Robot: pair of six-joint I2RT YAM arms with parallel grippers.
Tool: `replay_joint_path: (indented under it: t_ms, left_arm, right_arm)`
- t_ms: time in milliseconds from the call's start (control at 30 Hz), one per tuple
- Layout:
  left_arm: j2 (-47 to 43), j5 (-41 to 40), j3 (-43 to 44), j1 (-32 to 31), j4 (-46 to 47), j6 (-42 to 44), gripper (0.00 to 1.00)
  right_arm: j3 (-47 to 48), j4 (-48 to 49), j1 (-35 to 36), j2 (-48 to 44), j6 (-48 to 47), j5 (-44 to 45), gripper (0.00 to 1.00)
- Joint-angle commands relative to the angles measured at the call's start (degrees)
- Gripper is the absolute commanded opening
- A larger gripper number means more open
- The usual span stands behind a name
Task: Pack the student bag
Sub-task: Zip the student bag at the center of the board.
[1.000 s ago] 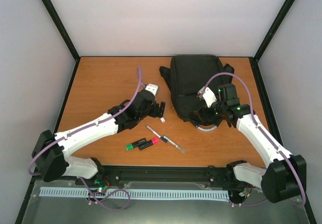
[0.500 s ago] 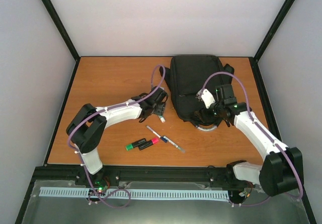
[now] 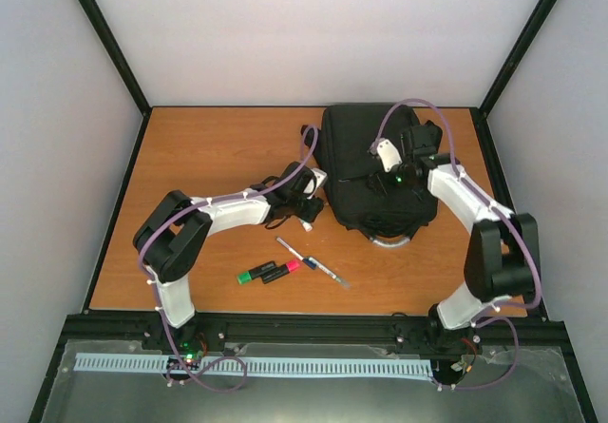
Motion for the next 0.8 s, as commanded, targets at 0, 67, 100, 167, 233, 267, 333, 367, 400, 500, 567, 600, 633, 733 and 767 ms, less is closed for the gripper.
replay_joint_path:
  t_ms: [0, 67, 100, 167, 233, 267, 333, 367, 400, 500, 567, 600, 633, 733, 767]
  left_arm:
    - [-1.35, 7.82, -1.36, 0.32, 3.86, 4.7, 0.52]
    - [-1.7, 6.35, -2.15, 0.34, 4.33, 5.34, 0.54]
    - [-1.67, 5.82, -2.12, 0.32, 4.35, 5.75, 0.56]
    - [-0.81, 6.96, -1.06, 0.76, 3.96, 6.64, 0.59]
    - [1.13, 9.89, 1.16, 1.22, 2.37, 7.9, 0.58]
    - [2.39, 10.46, 2.39, 1.28, 1.32, 8.74, 0.55]
    - [3.85, 12.28, 3.51, 1.29, 1.37, 10.41, 0.53]
    - [4.12, 13.91, 3.55, 1.3, 2.1, 11.39, 0.52]
    - [4.4, 15.4, 3.6, 1.29, 2.76, 11.9, 0.52]
    - [5.76, 16.18, 5.4, 1.33, 2.54, 12.83, 0.49]
    - [6.84, 15.76, 6.84, 1.29, 1.85, 13.28, 0.46]
    - [7.31, 15.54, 7.34, 1.29, 1.77, 13.51, 0.43]
    - [7.67, 15.18, 7.75, 1.29, 1.68, 13.65, 0.4]
    - [7.61, 14.6, 7.52, 1.29, 2.26, 14.08, 0.34]
    - [7.27, 14.63, 6.94, 1.29, 2.74, 14.2, 0.33]
  right_arm:
    - [2.96, -0.44, -3.3, 7.48, 2.92, -1.78, 0.53]
    - [3.67, -0.23, -4.15, 9.82, 4.0, -2.01, 0.53]
    - [3.85, -0.17, -4.44, 10.63, 4.16, -2.02, 0.53]
    - [3.9, -0.24, -4.79, 11.84, 4.1, -1.34, 0.52]
    - [3.51, -0.16, -5.38, 12.56, 4.23, -1.67, 0.51]
    - [3.36, -0.16, -5.72, 12.83, 4.24, -2.2, 0.51]
    - [3.02, -0.35, -6.21, 13.58, 4.15, -2.86, 0.51]
    - [2.74, -0.4, -6.41, 13.78, 4.12, -3.2, 0.51]
    - [2.48, -0.42, -6.56, 14.1, 4.04, -3.43, 0.51]
    - [1.94, -0.71, -7.16, 14.35, 3.83, -4.16, 0.51]
    - [1.61, -0.84, -7.83, 14.31, 3.52, -4.86, 0.5]
    - [1.51, -0.89, -8.12, 14.24, 3.49, -5.12, 0.5]
    - [1.39, -0.88, -8.39, 14.3, 3.51, -5.36, 0.5]
    - [1.34, -0.94, -8.95, 14.15, 3.63, -5.79, 0.5]
    - [1.29, -0.99, -9.07, 14.1, 3.58, -5.84, 0.5]
